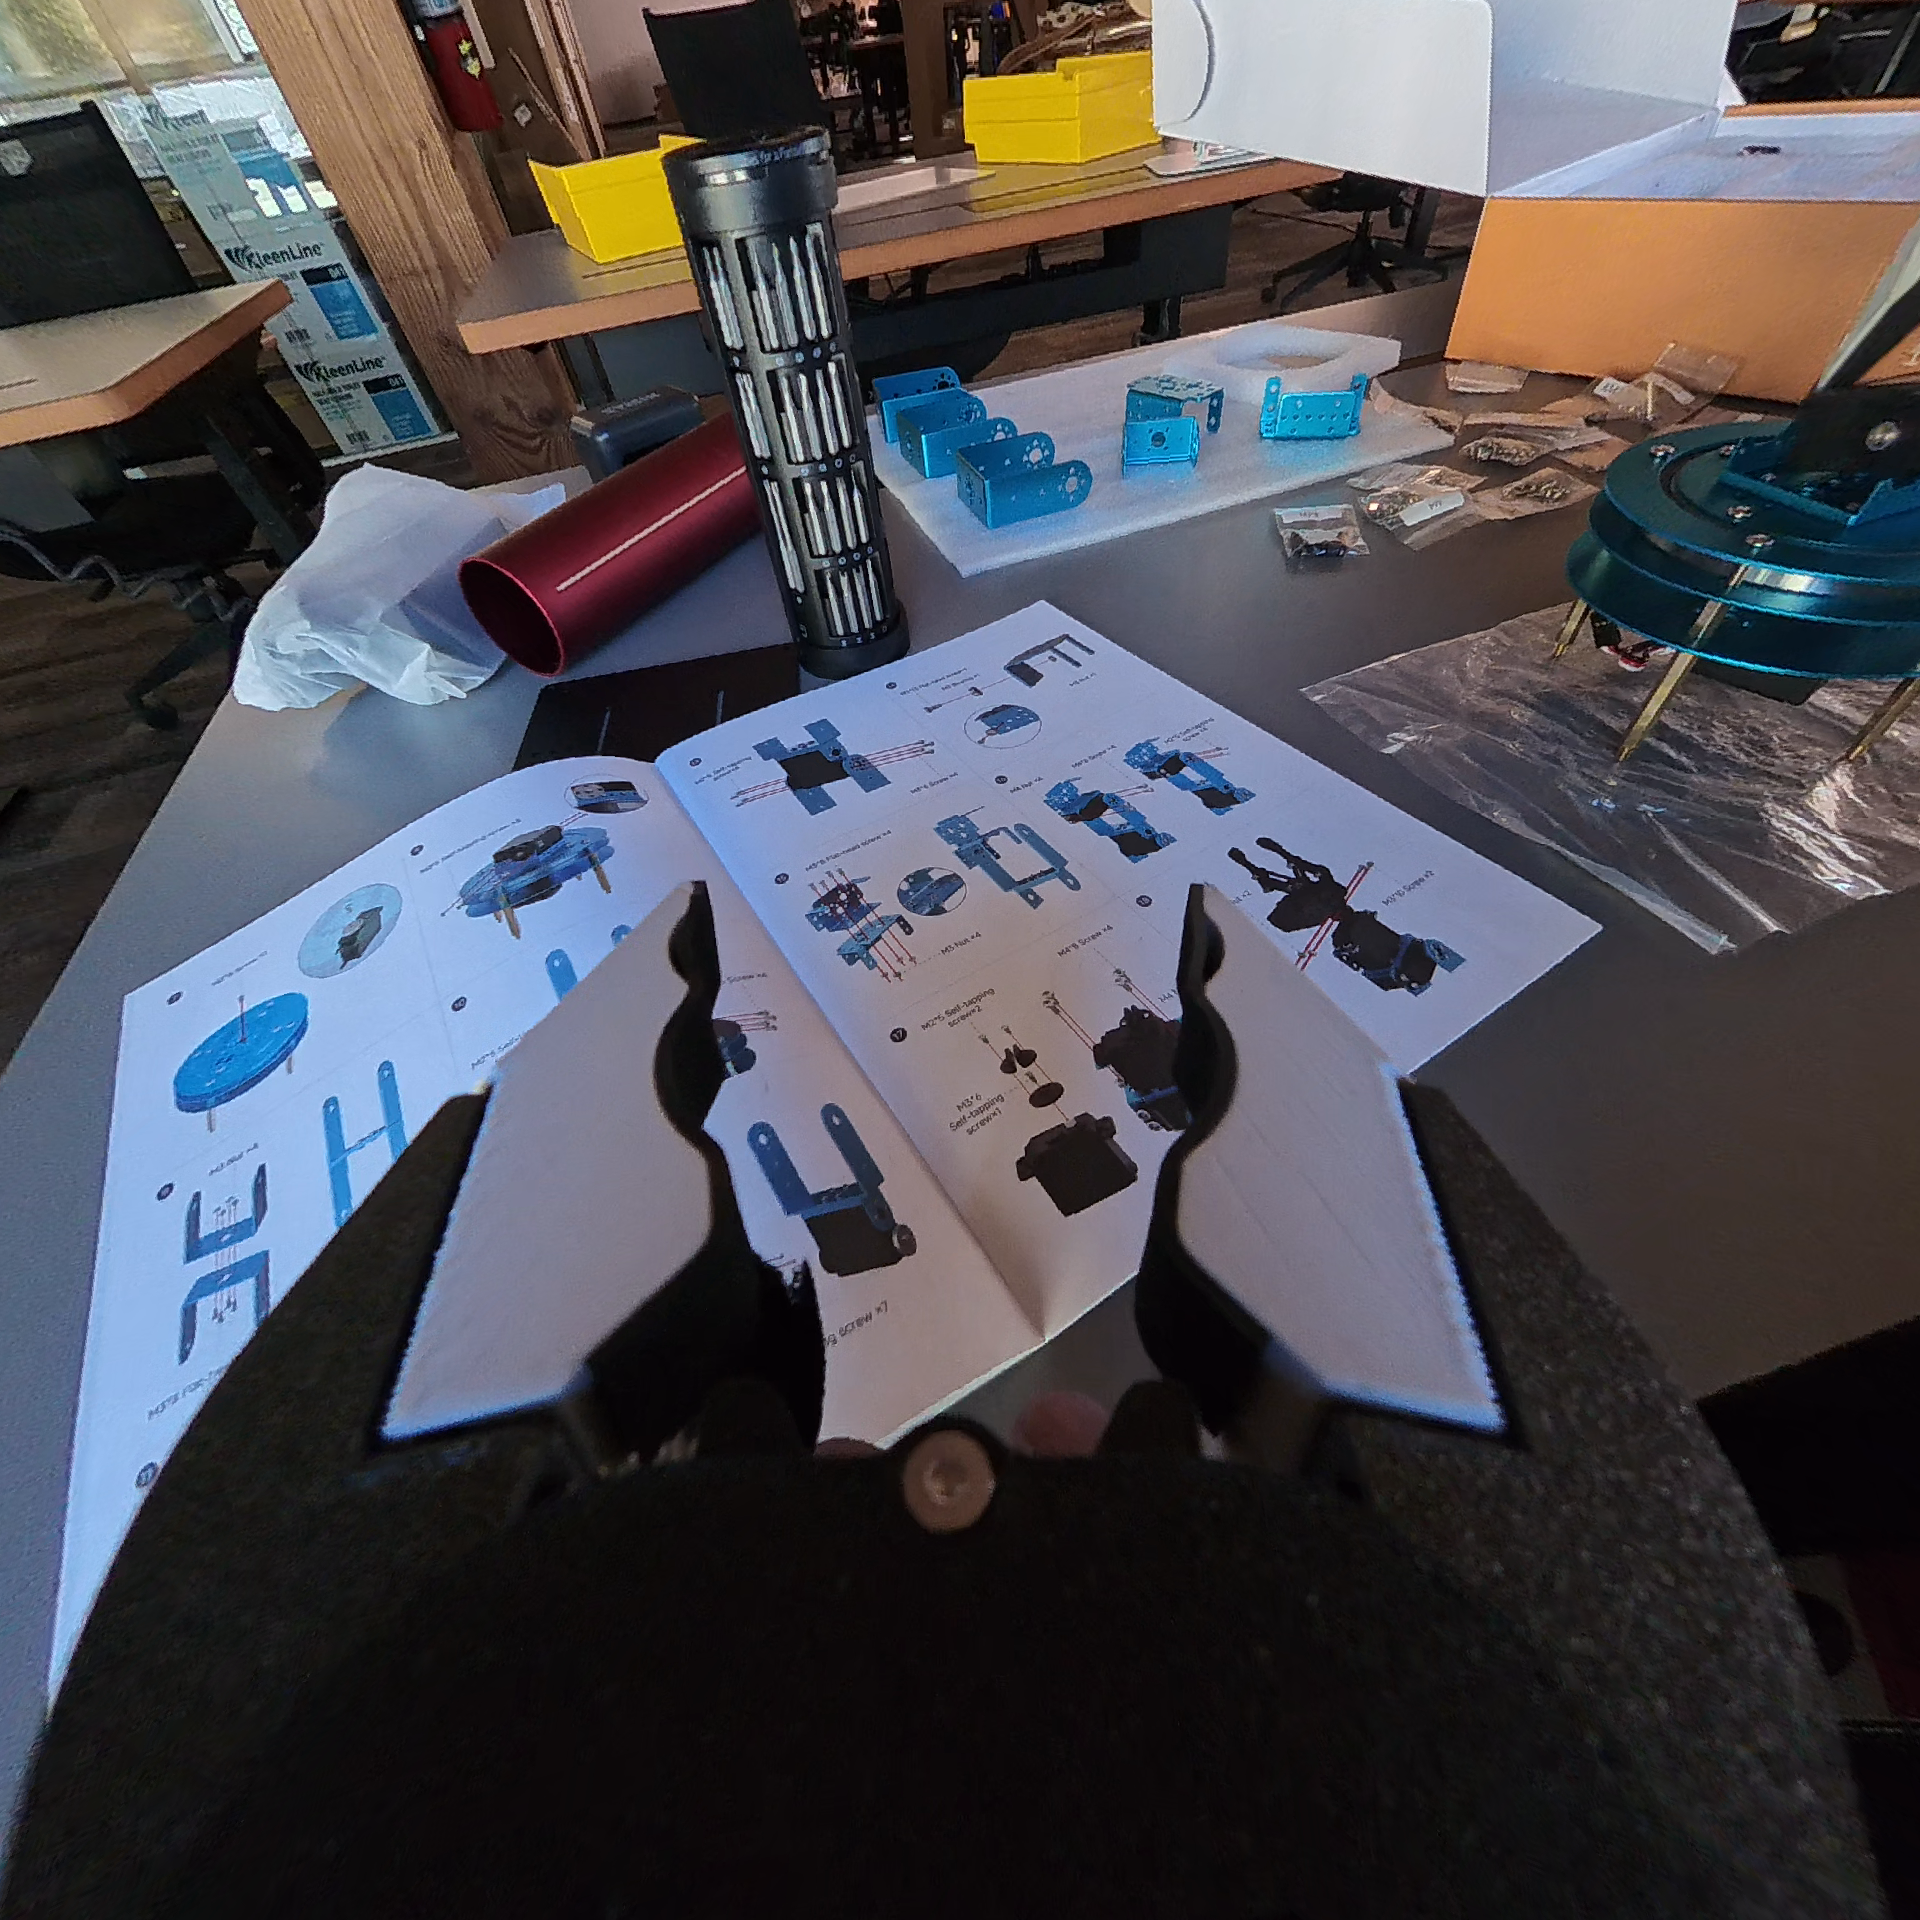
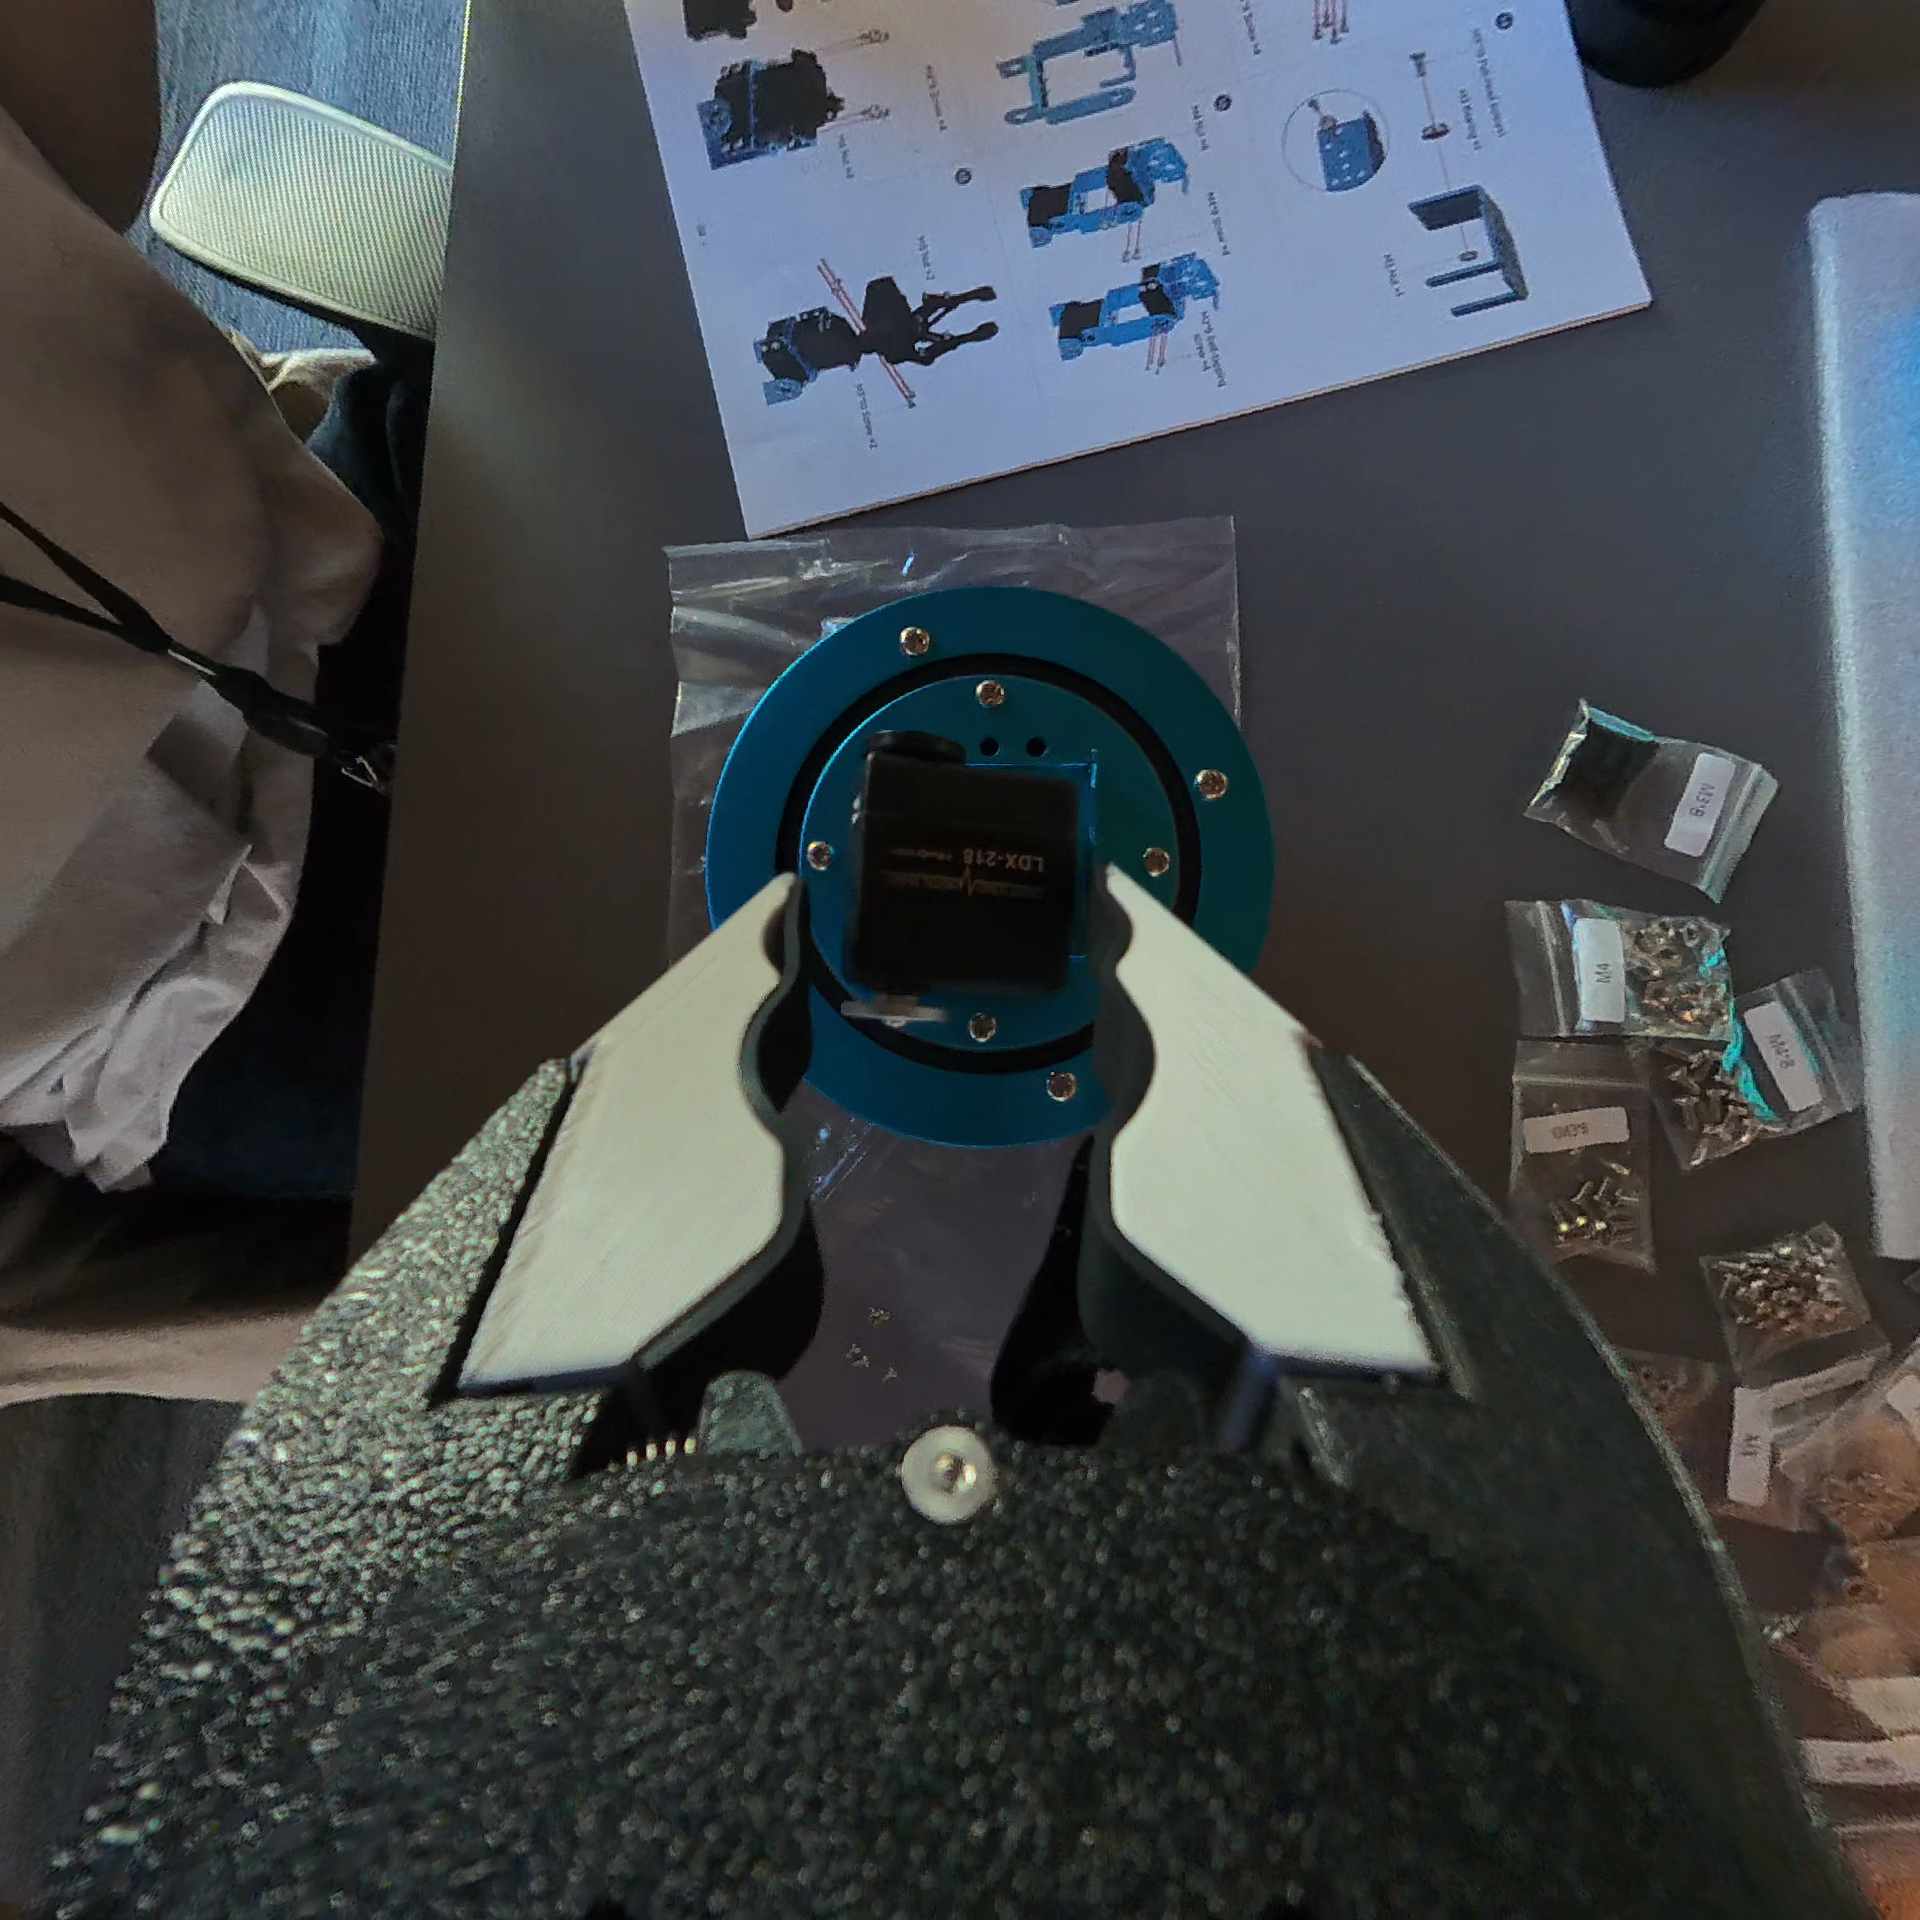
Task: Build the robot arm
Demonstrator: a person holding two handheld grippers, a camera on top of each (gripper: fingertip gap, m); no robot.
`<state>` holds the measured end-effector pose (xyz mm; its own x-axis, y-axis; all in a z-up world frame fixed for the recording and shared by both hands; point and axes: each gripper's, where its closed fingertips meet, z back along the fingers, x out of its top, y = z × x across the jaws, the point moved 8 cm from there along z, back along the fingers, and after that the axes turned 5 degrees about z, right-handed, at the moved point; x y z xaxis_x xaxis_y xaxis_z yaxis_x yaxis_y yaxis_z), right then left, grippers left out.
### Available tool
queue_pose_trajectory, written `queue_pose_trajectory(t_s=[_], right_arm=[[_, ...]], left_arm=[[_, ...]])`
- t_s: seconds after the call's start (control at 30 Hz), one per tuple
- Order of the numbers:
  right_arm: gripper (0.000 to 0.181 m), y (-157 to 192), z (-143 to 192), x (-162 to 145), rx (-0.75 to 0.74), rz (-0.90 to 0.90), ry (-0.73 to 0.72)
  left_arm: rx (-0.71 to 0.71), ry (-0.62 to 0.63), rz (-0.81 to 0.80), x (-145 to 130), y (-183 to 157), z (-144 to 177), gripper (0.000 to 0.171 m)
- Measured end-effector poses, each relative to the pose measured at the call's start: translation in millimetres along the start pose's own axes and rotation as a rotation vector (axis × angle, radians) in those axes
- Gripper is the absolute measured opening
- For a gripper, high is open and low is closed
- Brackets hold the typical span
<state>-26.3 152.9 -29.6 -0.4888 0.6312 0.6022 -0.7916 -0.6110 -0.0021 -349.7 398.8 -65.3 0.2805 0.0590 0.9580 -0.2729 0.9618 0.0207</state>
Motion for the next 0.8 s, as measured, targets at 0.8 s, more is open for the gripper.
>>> queue_pose_trajectory(t_s=[0.8], right_arm=[[0.027,79.8,8.4,1.4,-0.300,-0.577,-0.276]], left_arm=[[-0.021,-0.113,0.199,-19.1,36.8,11.4,0.088]])
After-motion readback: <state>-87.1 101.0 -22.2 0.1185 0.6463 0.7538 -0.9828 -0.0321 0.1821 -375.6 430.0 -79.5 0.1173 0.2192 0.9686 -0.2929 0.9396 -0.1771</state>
